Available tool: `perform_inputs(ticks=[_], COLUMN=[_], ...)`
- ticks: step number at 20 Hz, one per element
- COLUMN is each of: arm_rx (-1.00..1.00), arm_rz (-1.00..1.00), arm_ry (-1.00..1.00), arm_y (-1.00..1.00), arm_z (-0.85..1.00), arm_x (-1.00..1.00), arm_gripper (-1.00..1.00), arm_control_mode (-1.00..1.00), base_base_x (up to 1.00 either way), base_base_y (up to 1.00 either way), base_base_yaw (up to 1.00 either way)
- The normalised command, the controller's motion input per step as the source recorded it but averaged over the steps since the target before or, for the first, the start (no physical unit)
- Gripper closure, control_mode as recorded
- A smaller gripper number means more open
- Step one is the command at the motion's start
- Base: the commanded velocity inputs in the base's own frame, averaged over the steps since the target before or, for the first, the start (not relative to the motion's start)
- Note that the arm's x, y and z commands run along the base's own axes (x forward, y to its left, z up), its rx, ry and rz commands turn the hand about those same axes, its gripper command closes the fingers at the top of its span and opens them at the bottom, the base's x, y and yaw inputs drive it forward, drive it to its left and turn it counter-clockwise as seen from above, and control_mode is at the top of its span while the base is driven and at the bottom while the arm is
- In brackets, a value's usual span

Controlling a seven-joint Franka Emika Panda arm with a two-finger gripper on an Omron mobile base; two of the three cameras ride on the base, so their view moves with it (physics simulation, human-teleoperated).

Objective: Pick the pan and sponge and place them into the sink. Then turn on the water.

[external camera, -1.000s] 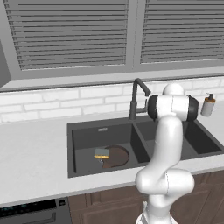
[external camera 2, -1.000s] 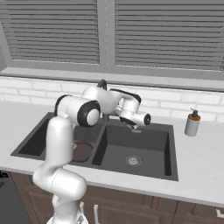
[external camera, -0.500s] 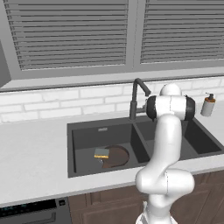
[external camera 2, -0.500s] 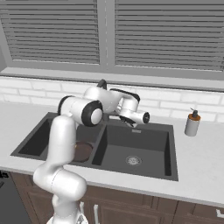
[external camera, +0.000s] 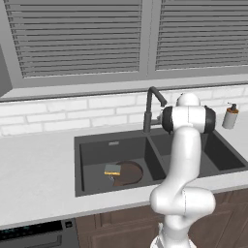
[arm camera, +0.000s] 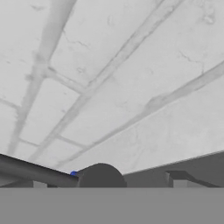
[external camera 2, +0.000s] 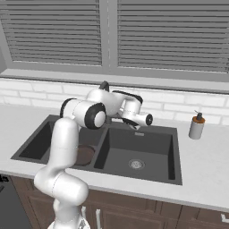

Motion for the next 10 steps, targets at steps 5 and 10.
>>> perform_inputs(ticks=[5, 10], arm_rx=[0.0, 0.01], arm_rz=[0.0, -0.04], arm_ry=[0.0, 0.0], arm_y=[0.0, 0.0], arm_z=[0.0, -0.08], arm_x=[0.0, 0.0], arm_gripper=[1.0, 1.0], arm_control_mode=[-1.0, -1.0], base_base_x=[0.0, 0.0], base_base_y=[0.0, 0.0], base_base_yaw=[0.0, 0.0])
